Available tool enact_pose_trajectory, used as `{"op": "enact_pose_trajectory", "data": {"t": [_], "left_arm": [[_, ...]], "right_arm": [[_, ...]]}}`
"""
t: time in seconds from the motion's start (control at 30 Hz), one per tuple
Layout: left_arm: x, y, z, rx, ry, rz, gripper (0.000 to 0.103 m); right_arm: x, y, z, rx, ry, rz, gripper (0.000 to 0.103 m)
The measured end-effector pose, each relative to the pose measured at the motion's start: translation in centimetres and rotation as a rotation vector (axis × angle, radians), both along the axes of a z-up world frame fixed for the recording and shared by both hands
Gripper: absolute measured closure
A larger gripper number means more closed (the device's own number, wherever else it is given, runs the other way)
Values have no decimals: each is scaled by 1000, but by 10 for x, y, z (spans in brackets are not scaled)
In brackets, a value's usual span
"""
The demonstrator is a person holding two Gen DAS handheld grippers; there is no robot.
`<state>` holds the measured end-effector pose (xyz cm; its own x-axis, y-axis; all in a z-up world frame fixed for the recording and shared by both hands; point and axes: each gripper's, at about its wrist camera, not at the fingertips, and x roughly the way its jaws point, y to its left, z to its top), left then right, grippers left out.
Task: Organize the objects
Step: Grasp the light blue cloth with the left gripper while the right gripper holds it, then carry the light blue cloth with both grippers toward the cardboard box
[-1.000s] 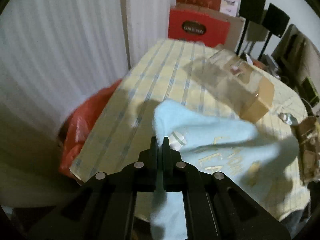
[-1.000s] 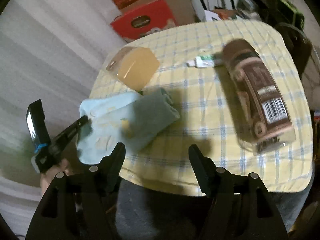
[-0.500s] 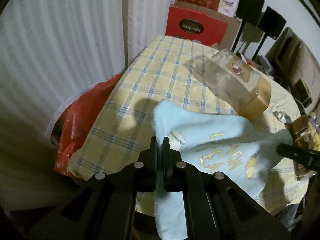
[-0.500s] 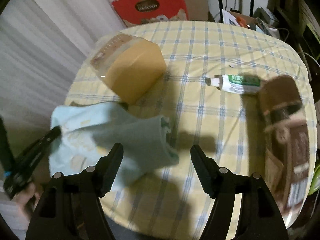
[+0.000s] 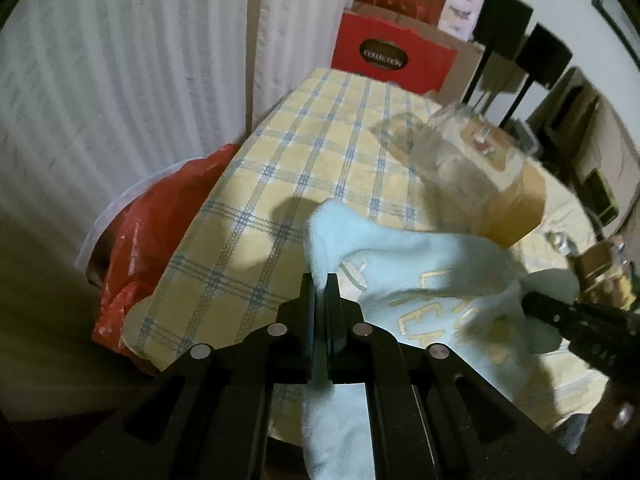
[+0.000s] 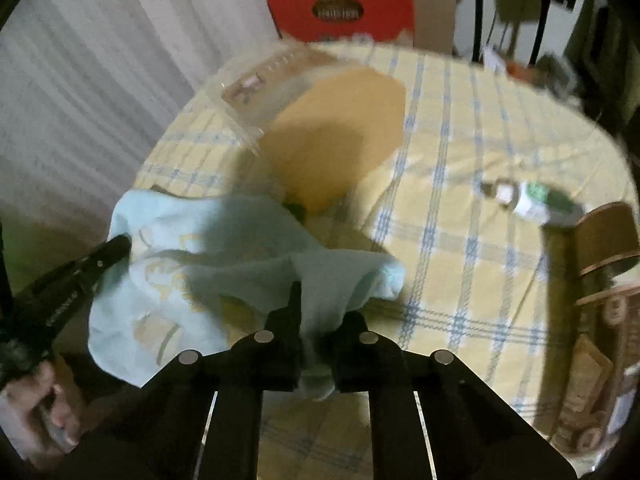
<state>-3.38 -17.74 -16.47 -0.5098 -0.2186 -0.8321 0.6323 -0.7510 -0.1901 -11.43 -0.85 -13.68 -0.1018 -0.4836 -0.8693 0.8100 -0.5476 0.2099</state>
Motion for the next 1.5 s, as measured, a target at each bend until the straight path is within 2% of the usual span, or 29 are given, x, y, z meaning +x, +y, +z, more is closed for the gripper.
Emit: {"op": "enact_pose_trajectory", "data": {"t": [0.17,0.27,0.37,0.47,0.67,1.0,1.1,1.23,1.4,1.47,1.5], "left_arm": [[6,11,26,-26,65,-19,99],[6,29,53,-27,144,-74,99],[7,58,86,-91,206,-134,99],[13,82,116,-130,276,-153,99],[14,122,153,-221,310,-192,99],[1,194,178,-277,280,-302,99],[-7,216,181,-284,275,-350,99],[-12,238,180,-295,225,-380,99],[-12,251,182,-307,235,-394,99],[-16,254,179,-209,286,-527,99],[-17,253,176,-112,314,-598,99]], "right_arm": [[16,14,33,-33,111,-14,95],[20,26,63,-104,128,-16,95],[23,45,92,-203,101,-17,95],[31,66,125,-258,149,-18,95],[43,114,168,-333,202,-24,94],[25,203,177,-355,184,-145,94],[23,227,172,-369,155,-175,94],[26,251,164,-361,151,-207,94],[31,287,147,-340,154,-243,94],[30,293,136,-329,129,-243,94],[30,295,134,-332,127,-240,94]]}}
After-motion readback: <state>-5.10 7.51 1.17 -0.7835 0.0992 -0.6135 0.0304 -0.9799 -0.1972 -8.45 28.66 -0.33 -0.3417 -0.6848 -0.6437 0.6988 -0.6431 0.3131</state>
